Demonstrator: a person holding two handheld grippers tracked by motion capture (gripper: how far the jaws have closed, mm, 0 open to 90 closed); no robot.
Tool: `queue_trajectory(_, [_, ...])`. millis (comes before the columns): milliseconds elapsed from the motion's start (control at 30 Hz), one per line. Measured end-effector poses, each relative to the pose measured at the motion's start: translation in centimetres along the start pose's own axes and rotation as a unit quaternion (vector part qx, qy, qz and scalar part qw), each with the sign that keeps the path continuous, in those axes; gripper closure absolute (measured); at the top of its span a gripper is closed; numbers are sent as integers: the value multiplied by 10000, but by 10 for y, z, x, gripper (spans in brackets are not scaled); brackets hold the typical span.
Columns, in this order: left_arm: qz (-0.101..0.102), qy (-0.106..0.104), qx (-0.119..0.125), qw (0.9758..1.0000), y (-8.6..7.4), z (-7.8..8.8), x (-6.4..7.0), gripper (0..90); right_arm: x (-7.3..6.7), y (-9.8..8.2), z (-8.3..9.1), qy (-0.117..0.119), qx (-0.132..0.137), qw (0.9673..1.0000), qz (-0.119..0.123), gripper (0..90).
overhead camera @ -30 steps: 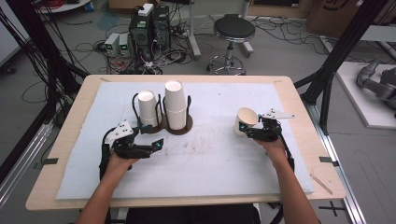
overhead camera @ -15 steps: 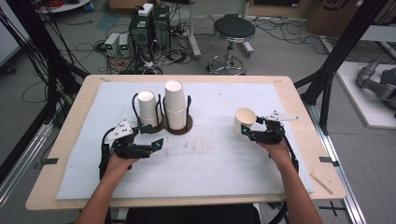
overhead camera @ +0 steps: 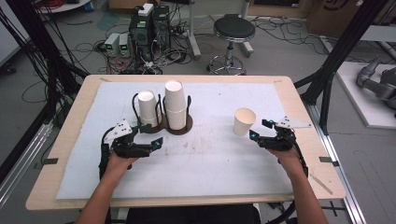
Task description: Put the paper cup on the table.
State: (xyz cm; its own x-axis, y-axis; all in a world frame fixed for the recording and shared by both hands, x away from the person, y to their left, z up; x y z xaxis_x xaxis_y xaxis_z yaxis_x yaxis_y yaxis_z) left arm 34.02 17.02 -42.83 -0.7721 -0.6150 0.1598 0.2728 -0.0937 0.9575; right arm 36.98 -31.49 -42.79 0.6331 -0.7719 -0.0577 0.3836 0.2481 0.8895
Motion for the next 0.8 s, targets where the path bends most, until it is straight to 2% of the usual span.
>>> queue_trajectory(167, [6,5,39,10000,1,-1,-1,205,-8,-2,12,12,99,9999,119,219])
queue_trajectory(433, [14,11,94,10000,3,-2,0,205,-19,-2,28,61,335,9993,183,215])
queue_trajectory(800, [-65,-23,124,9999,5,1,3,205,-24,-1,32,44,436,9986,287,215])
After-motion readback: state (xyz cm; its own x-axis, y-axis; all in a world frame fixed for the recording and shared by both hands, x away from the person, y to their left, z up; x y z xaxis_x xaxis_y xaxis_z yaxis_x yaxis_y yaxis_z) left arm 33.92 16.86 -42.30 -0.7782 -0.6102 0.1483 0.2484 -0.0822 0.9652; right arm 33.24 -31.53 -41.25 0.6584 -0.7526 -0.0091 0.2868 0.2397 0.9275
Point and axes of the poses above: each handheld gripper's, and its own axes: z roughly backward along the jaws, y roughly out of its top, x roughly to its right, the point moved 2 cm from there along -z, roughly forward along the jaws, and after that the axes turned 2 degrees about -x, right-handed, at the moved point
